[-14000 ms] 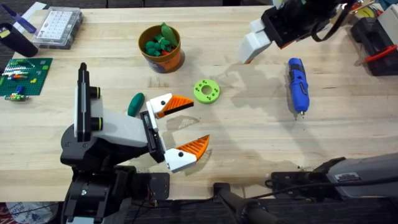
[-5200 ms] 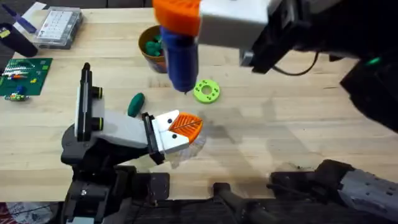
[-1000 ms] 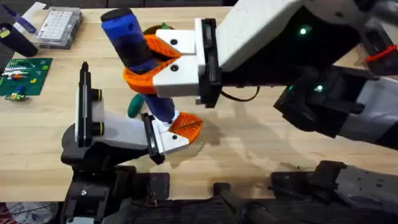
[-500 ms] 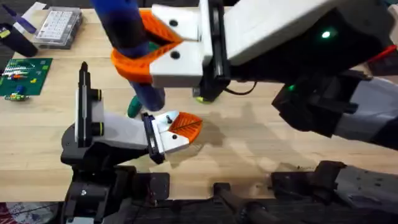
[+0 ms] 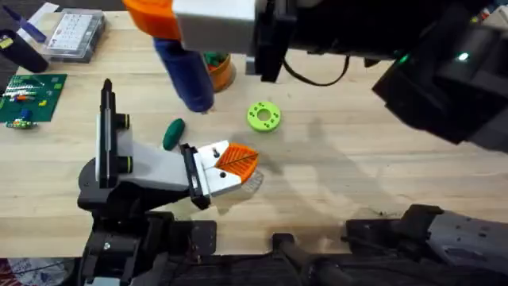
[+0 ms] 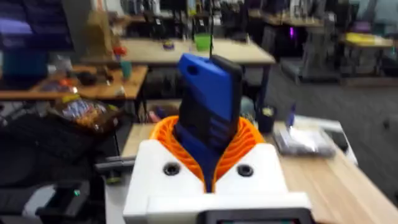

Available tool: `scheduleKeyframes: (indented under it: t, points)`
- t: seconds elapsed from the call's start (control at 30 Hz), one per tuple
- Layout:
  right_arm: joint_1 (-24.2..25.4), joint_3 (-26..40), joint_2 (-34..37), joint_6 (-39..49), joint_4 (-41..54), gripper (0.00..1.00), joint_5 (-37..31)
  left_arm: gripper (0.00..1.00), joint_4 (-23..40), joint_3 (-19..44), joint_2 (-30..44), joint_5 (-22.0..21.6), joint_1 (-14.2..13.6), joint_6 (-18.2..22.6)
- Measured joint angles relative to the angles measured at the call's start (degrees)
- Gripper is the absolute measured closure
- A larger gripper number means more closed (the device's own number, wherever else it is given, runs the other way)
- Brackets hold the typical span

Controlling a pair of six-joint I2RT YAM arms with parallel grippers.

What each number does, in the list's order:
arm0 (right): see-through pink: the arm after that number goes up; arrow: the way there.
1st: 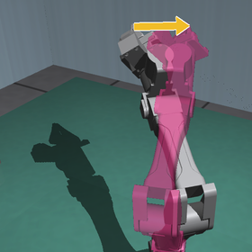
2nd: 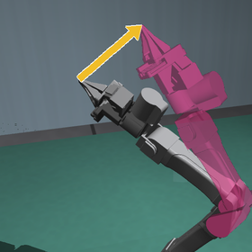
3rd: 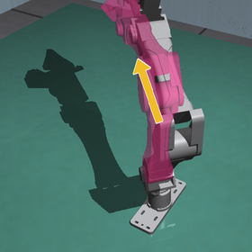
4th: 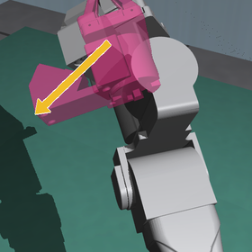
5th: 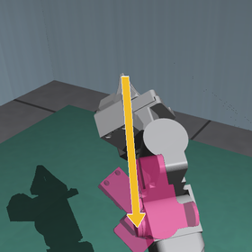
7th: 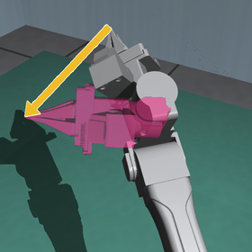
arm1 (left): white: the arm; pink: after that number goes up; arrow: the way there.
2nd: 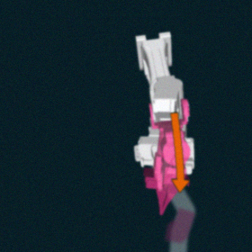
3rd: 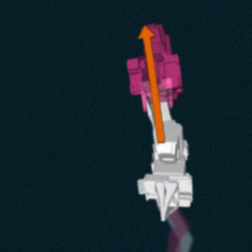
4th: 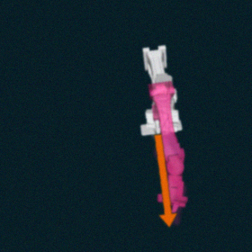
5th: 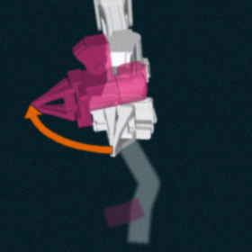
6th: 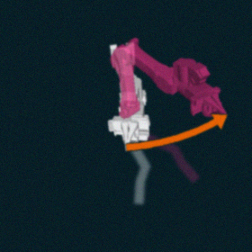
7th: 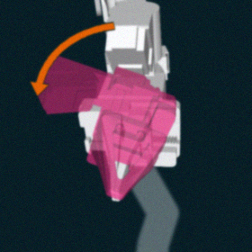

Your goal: Pick up the gripper from the table and insert it into the empty holder that is missing its gripper. Then pick up a screw, insert it into the mounting hole, and use the screwdriver to tighten it. Finally, clean up the table by picking up the vegetable and placing it into the bucket.

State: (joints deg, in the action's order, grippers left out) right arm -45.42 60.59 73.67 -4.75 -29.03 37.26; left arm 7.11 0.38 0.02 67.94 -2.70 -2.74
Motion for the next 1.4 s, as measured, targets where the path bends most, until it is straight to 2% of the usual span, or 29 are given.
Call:
scheduleKeyframes:
  t: [0.2,0.5,0.63,0.8,1.07,1.4]
  points:
    - [3.0,4.3,0.0,6.7,17.6,0.973,-0.4,0.997,0.0,0.0,0.0,0.0,0.0,0.0]
    - [9.5,5.9,0.0,21.1,32.7,0.973,-4.1,0.997,0.0,0.0,0.0,0.0,0.0,0.0]
    - [11.4,5.9,0.0,29.6,37.2,0.973,-8.8,0.997,0.0,0.0,0.0,0.0,0.0,0.0]
    - [12.7,6.1,1.0,43.6,43.1,0.973,-17.8,0.997,0.0,0.0,0.0,0.0,0.0,0.0]
    - [15.5,6.1,11.7,62.5,43.9,0.973,-32.4,0.997,0.0,0.0,0.0,-0.2,0.0,0.0]
    - [20.3,6.2,27.9,73.8,35.5,0.973,-40.3,0.997,0.0,0.0,0.0,-0.2,0.0,0.0]
